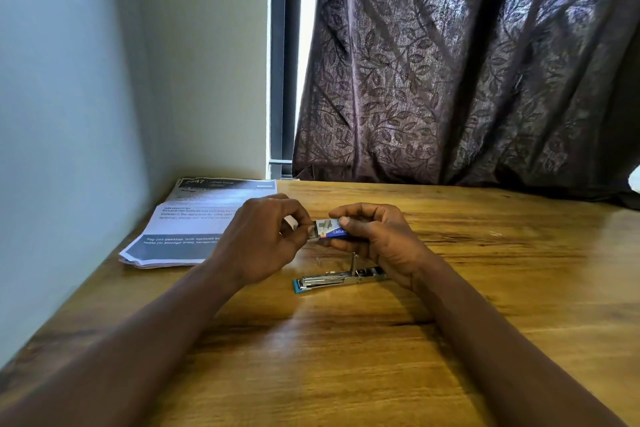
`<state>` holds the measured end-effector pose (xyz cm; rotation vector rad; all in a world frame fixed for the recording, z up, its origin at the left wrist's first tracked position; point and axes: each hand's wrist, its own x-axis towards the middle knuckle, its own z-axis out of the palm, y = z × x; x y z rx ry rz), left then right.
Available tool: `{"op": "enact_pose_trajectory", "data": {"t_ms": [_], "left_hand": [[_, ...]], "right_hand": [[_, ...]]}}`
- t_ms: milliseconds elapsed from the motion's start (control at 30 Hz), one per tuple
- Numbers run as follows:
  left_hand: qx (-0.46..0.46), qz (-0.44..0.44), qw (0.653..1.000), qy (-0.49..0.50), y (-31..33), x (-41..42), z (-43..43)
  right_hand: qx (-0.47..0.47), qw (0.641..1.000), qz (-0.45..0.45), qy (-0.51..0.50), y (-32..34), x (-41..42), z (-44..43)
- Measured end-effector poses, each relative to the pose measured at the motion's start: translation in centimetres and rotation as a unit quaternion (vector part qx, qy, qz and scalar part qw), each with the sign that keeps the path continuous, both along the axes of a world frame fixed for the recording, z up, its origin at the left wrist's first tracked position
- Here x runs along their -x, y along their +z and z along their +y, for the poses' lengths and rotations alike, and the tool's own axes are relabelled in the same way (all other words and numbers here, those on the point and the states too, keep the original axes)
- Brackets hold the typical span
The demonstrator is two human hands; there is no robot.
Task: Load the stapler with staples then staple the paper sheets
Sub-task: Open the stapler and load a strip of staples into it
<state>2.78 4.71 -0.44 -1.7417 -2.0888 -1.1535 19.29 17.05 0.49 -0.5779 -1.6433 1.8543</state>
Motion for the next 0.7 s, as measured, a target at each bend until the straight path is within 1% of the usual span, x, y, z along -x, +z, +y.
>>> {"op": "enact_pose_trajectory", "data": {"t_ms": [167,267,333,467,533,600,700], "left_hand": [[-0.028,-0.044,0.999,-0.007,-0.6,0.3,0.3],[-0.082,-0.113,0.990,-0.023,-0.6,0.4,0.5],[-0.107,-0.145,0.983,-0.020,-0.5,0.4,0.5],[-0.123,-0.158,0.980,-0.013,-0.3,0.6,0.4],[-0.126,-0.150,0.981,-0.012,-0.3,0.9,0.3],[-0.106,-0.110,0.988,-0.020,-0.3,1.2,0.0],[-0.003,-0.022,0.999,-0.050,-0.2,1.8,-0.4]], "right_hand": [[0.027,1.000,0.002,0.002,0.0,0.1,0.1],[0.043,0.999,0.019,-0.009,0.0,0.1,0.4],[0.052,0.998,0.038,-0.019,0.2,0.0,0.5],[0.053,0.996,0.044,-0.050,0.2,-0.2,0.9],[0.055,0.995,0.042,-0.069,0.1,-0.1,1.2],[0.060,0.993,0.038,-0.097,0.1,-0.2,1.5],[0.068,0.987,0.031,-0.144,0.0,-0.4,1.9]]}}
